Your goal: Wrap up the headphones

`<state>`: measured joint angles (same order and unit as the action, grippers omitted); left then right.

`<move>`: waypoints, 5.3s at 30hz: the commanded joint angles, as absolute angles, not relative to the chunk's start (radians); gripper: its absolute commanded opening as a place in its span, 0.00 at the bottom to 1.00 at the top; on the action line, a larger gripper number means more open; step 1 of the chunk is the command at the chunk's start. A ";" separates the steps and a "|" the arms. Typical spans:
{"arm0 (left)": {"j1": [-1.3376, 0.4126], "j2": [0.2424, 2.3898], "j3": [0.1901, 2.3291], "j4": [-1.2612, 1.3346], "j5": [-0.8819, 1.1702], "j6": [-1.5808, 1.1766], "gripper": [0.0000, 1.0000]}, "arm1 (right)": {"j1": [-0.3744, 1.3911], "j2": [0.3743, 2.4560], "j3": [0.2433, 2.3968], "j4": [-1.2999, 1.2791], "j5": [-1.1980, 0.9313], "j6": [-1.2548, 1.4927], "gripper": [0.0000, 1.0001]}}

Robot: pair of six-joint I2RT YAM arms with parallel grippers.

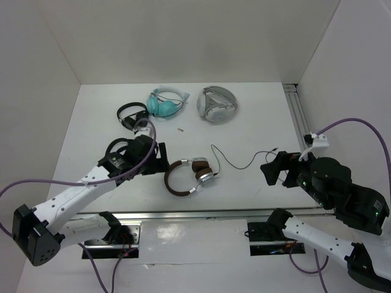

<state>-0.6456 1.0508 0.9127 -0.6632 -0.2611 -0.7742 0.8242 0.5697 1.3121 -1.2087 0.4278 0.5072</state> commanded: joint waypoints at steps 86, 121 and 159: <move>-0.664 1.233 2.197 -1.350 -0.518 -0.661 0.00 | 0.908 0.908 0.577 0.106 -0.103 0.238 0.63; -0.802 1.249 1.422 -0.861 -0.294 -0.301 0.00 | 1.098 0.927 1.301 -0.807 0.454 0.135 0.00; -1.086 0.888 1.348 -0.569 -0.020 -0.274 0.00 | 1.098 0.833 0.958 -0.422 -0.010 0.064 0.10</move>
<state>-1.0805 0.9379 1.3289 -0.7433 -0.0105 -0.1745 1.0973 0.8604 1.0138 -0.5735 0.0319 0.0582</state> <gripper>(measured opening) 0.064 0.074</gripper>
